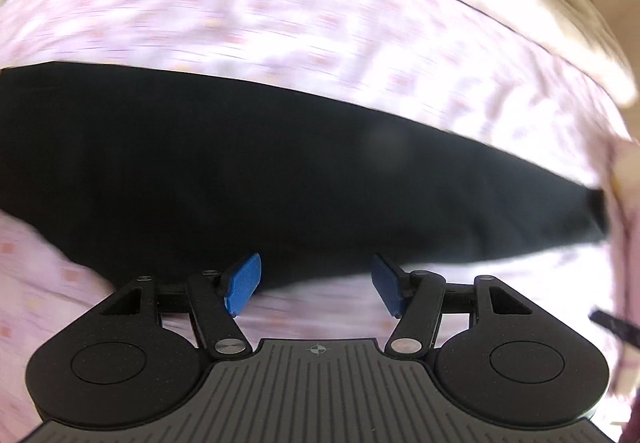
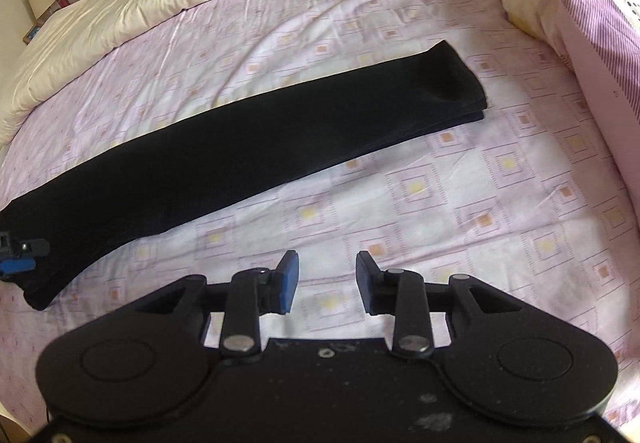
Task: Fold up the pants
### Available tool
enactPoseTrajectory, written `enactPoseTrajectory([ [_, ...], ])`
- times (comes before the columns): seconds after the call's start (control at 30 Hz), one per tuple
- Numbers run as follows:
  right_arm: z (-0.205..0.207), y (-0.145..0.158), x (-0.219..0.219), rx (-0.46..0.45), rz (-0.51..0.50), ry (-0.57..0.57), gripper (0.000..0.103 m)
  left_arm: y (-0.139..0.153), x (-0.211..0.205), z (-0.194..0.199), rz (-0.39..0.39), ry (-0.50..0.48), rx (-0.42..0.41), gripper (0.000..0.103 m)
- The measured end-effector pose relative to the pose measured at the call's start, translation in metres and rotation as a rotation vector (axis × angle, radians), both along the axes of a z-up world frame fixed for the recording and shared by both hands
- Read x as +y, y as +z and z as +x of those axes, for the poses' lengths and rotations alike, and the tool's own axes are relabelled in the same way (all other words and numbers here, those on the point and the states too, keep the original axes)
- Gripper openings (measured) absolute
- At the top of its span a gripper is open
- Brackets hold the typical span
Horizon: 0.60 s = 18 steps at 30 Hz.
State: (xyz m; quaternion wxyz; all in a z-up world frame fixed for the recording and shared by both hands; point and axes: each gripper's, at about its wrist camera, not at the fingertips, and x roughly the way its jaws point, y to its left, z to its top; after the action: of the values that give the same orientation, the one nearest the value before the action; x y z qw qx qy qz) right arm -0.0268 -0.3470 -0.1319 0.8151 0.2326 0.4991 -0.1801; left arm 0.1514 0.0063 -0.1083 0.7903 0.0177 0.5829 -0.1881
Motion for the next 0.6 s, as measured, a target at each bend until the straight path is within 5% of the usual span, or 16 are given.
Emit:
enactPoseTrajectory([
  [0.3, 0.031, -0.008, -0.06, -0.009, -0.076, -0.015, 0.032, -0.021, -0.083, -0.011, 0.029, -0.146, -0.001, 0.059],
  [0.6, 0.074, -0.032, -0.093, 0.033, -0.103, -0.034, 0.032, -0.031, -0.112, 0.006, 0.075, -0.133, 0.011, 0.059],
])
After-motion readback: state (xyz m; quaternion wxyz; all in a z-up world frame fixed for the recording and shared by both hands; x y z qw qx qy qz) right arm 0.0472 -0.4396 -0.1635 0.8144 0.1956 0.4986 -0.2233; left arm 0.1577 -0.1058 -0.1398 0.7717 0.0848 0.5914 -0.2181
